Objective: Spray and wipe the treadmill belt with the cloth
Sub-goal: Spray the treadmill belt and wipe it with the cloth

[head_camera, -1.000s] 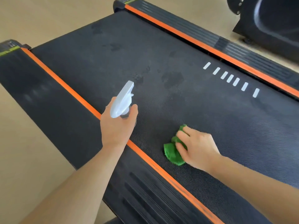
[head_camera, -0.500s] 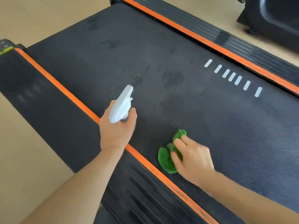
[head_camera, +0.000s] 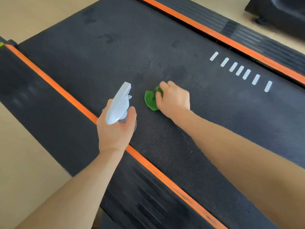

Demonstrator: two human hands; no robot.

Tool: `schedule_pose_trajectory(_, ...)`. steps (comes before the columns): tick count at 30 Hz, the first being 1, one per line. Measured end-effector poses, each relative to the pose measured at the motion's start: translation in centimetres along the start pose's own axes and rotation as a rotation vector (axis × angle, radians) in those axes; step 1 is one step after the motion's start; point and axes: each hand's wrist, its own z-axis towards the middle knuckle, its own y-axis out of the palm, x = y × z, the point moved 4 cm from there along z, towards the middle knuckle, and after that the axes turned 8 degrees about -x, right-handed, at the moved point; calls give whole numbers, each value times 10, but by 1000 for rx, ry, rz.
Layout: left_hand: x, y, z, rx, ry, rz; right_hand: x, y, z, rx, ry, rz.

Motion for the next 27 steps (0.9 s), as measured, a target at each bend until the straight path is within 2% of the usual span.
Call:
schedule_pose_trajectory(3, -1, -1, 0, -10, -8, -7, -9, 0, -15, -19, 4, 16)
schedule_pose_trajectory(5, 1, -1, 1, -22, 0, 1, -9, -10, -66, -34, -108, 51)
schedule_pose_trajectory(8, 4, -1, -1, -42, 2, -9, 1, -32, -159, -160, -275, 122)
schedule_pose_trajectory(10, 4, -1, -1, -54, 5, 6, 10, -43, -190, -237, -373, 95)
schedule_pose_trajectory(13, 4, -2, 0, -65, 43, 27, 11, -43, -179, -285, -603, 20)
schedule_pose_trajectory(15, 5, -1, 3, -71, 70, 55, -3, -34, -152, -258, -678, -16)
schedule_pose_trajectory(19, -1, -4, 4, -41, 64, 32, -40, -12, -97, -151, -425, 73)
schedule_pose_trajectory(21, -4, -4, 6, -35, 56, 8, -45, -10, -94, -161, -379, 60)
schedule_pose_trajectory(24, -6, -5, 5, -47, 31, 10, -35, -25, -133, -244, -422, 71)
schedule_pose_trajectory(27, -5, -5, 5, -58, 73, 12, 2, -43, -207, -340, -370, 86)
